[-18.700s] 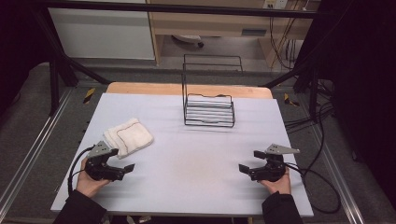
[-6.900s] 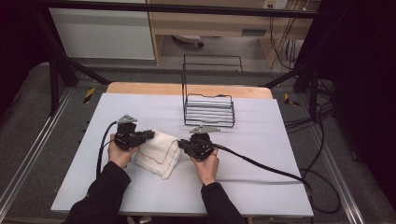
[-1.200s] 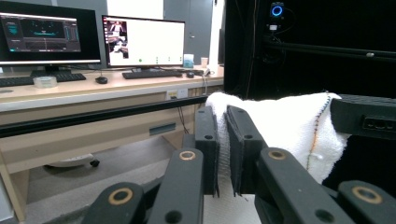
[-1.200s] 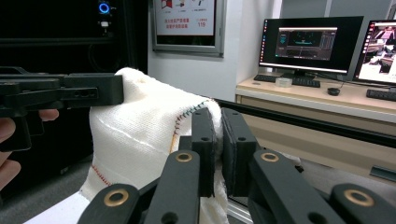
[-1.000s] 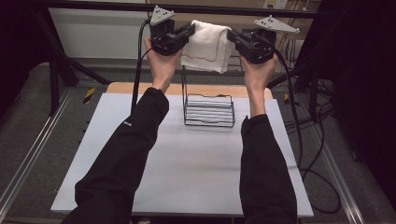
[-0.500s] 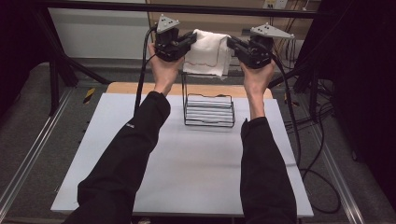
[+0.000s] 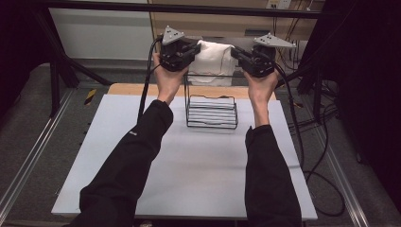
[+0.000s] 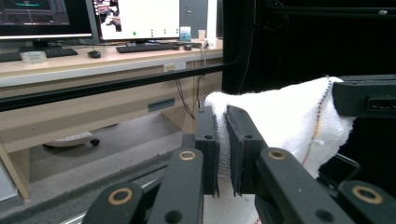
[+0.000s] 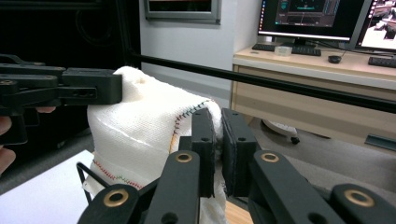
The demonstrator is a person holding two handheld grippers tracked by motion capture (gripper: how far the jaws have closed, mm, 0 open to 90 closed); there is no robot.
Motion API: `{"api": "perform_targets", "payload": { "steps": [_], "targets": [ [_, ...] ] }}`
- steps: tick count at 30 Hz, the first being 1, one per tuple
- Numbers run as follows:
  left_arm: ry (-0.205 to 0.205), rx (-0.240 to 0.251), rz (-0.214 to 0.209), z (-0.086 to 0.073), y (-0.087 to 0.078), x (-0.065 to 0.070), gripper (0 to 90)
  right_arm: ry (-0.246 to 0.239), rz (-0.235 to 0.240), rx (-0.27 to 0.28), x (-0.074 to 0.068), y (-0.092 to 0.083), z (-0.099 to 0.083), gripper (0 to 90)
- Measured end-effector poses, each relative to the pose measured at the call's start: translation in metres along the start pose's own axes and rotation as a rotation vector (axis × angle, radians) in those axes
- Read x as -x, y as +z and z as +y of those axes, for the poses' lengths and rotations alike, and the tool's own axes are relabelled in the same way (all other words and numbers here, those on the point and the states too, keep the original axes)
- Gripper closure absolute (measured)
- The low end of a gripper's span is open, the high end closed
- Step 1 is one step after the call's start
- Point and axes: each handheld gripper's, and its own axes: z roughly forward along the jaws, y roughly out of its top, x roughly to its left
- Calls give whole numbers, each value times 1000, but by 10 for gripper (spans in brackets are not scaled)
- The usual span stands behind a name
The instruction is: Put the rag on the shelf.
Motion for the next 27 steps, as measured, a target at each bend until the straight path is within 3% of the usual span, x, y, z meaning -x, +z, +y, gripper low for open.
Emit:
{"api": "perform_targets", "payload": {
  "steps": [12, 27],
  "targets": [
    [-4, -8, -22, -18, 0, 7, 827, -3, 5, -26, 4, -5, -14, 848],
    [13, -13, -32, -24, -7, 14, 825, -23, 13, -40, 2, -12, -20, 847]
  ]
}}
